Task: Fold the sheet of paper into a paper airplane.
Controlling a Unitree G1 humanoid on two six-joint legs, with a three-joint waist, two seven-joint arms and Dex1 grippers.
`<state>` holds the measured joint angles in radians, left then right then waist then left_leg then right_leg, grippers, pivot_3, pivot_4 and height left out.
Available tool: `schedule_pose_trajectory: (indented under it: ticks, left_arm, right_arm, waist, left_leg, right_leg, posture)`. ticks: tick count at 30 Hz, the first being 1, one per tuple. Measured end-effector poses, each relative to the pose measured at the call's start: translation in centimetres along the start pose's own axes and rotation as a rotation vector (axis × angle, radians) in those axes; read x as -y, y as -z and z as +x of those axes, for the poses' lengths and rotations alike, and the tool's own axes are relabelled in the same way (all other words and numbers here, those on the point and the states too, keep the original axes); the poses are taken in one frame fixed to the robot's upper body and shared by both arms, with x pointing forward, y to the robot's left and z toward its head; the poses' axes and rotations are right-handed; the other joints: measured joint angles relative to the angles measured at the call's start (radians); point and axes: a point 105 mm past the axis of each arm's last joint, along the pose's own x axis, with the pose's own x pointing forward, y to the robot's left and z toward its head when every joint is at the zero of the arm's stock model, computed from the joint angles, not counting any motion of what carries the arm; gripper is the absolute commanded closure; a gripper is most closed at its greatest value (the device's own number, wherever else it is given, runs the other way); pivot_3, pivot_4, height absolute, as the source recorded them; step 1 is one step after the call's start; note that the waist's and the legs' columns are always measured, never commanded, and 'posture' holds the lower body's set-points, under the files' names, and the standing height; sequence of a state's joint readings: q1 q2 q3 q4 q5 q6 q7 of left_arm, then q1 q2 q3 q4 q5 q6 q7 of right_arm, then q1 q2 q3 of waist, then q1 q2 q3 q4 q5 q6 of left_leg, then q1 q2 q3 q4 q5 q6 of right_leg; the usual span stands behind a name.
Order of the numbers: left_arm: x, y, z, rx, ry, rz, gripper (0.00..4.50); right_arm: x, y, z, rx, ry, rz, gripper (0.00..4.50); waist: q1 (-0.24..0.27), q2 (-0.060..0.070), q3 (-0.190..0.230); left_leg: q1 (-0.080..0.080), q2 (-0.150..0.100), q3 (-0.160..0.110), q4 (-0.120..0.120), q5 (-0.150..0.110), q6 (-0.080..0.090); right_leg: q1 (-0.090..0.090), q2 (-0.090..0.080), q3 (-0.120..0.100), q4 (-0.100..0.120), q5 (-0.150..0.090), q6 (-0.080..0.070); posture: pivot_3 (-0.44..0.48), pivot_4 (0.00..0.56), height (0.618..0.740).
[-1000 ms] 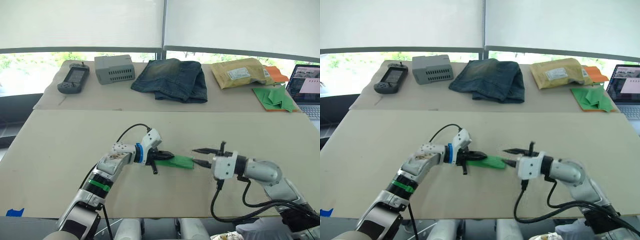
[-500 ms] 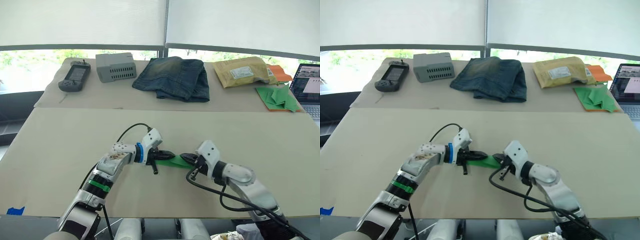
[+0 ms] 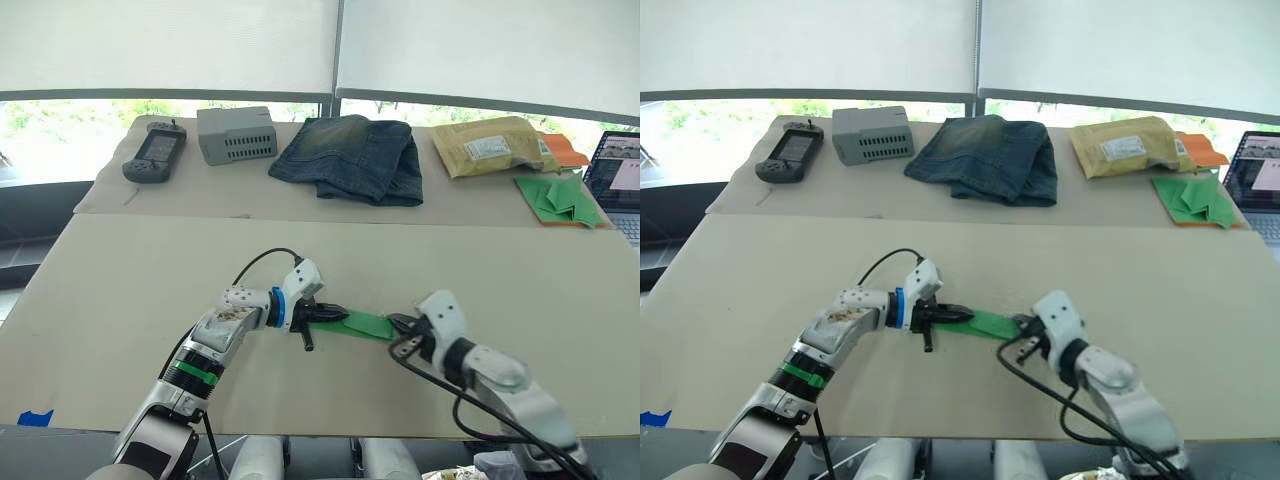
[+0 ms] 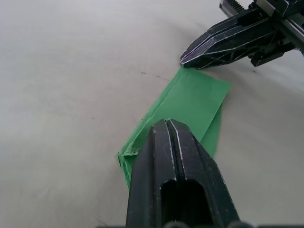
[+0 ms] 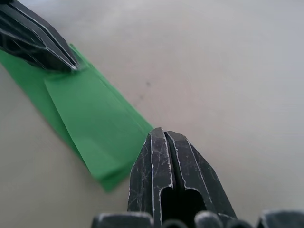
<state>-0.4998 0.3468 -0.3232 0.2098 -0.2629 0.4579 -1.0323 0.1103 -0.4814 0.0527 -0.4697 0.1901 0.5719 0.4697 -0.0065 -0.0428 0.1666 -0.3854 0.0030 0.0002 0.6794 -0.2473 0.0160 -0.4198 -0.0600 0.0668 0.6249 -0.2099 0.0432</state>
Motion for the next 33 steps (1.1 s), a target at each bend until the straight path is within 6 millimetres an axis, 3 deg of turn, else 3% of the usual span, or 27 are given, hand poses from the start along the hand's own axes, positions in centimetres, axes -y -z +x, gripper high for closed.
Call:
schedule_pose_trajectory:
  ticks: [4,9,11,16,22,33]
  left_arm:
    - [0.0,0.0,0.0,-0.001,0.0,0.002,4.5]
    - [0.1,-0.2,0.2,0.002,0.004,0.007,4.5]
    - [0.2,-0.2,0.3,0.005,0.008,0.007,4.5]
    - [0.1,-0.5,0.9,0.012,0.002,0.004,4.5]
    - [-0.3,-0.5,0.8,0.007,-0.016,0.001,4.5]
    - [-1.0,1.5,-5.1,0.001,-0.204,-0.047,4.5]
  right_arm:
    - [0.2,-0.3,-0.3,0.034,0.014,0.005,4.49]
    - [0.6,-5.9,0.1,0.268,0.015,-0.118,4.49]
    - [0.2,-6.5,0.3,0.285,-0.009,-0.168,4.49]
    - [-2.7,-3.4,2.0,0.155,-0.124,-0.147,4.49]
    - [-3.4,-1.9,2.6,0.077,-0.151,-0.098,4.49]
    - [-3.5,-1.7,2.6,0.066,-0.182,-0.115,4.49]
  waist:
    - [0.0,0.002,-0.002]
    - [-0.007,0.002,-0.002]
    - [-0.004,0.002,-0.002]
    - [-0.003,0.002,-0.002]
    - [-0.006,0.002,-0.002]
    - [-0.025,0.003,-0.002]
  left_leg:
    - [0.0,0.0,0.0,0.0,0.0,0.0]
    - [-0.001,-0.002,0.0,0.0,0.0,0.0]
    - [-0.001,-0.002,-0.001,0.0,0.0,0.0]
    - [-0.003,-0.003,0.0,0.001,0.0,0.0]
    - [-0.002,-0.002,-0.001,0.001,0.0,0.0]
    - [0.002,0.005,-0.003,-0.002,0.0,0.0]
  right_leg:
    - [-0.001,0.0,0.0,0.0,0.0,0.0]
    - [-0.002,0.001,0.0,0.0,0.0,0.0]
    - [-0.002,0.001,-0.001,0.0,0.0,0.0]
    - [-0.002,0.0,-0.001,0.0,0.0,0.0]
    - [-0.002,0.0,0.0,0.0,0.0,0.001]
    - [-0.001,0.003,0.0,0.002,-0.001,-0.001]
  posture:
    - [0.0,0.15,0.728]
    - [0.0,0.15,0.728]
    - [0.0,0.15,0.728]
    - [0.0,0.15,0.728]
    - [0.0,0.15,0.728]
    - [0.0,0.15,0.728]
